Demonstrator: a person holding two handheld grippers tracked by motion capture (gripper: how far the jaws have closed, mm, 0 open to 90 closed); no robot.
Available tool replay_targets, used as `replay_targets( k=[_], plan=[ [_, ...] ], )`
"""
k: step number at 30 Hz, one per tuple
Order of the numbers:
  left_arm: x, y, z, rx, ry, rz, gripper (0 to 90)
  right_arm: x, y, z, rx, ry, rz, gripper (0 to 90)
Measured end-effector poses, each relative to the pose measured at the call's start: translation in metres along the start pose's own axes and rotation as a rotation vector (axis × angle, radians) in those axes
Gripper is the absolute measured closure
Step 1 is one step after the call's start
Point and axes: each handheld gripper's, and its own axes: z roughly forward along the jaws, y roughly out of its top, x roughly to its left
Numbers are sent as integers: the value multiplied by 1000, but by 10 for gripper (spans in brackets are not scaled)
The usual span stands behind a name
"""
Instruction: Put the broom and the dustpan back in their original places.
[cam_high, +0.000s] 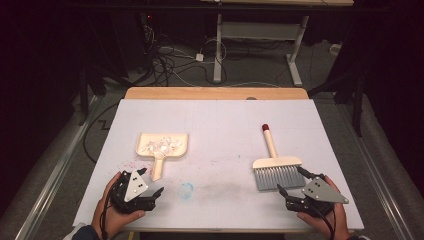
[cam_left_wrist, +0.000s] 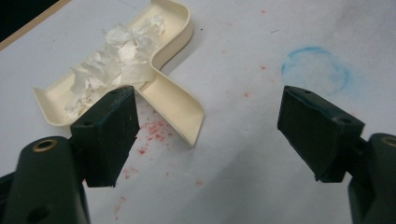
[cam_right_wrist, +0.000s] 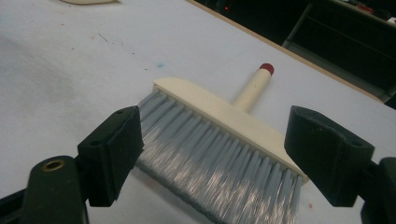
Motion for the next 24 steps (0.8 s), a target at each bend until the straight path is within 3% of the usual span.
replay_targets(
  k=[7,24],
  plan=[
    [0,1,2,5,-5,4,203,2,0,3,21,9,-16,200],
    [-1,1,2,4,0,11,203,4,4,-1,3,4,-24,197]
  ],
)
